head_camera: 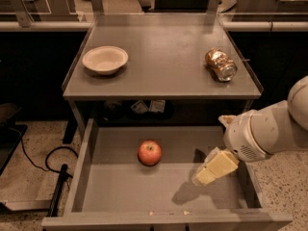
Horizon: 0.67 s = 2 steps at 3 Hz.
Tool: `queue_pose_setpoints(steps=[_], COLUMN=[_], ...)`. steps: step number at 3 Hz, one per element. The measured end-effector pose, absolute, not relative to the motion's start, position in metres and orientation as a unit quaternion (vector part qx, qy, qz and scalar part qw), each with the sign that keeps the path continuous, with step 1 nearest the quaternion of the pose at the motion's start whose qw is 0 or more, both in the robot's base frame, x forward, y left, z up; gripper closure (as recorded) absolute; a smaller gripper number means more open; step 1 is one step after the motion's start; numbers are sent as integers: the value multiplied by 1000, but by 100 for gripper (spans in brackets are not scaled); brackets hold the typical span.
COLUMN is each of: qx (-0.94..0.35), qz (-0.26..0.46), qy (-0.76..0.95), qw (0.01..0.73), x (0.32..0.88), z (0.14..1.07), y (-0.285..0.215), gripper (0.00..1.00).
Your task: Pick apple from top drawer and place on counter
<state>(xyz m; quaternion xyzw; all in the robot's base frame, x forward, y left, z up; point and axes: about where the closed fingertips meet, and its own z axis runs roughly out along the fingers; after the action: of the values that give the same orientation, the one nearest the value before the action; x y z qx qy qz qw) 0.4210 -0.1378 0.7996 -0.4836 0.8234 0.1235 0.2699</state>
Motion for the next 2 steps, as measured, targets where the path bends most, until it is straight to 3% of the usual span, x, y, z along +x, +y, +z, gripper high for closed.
queue_pose_setpoints(steps=[2], qx=[-459], qz=[147], qy=[814], qw=[325], x=[441], z=[750], y=[-114], gripper=[0])
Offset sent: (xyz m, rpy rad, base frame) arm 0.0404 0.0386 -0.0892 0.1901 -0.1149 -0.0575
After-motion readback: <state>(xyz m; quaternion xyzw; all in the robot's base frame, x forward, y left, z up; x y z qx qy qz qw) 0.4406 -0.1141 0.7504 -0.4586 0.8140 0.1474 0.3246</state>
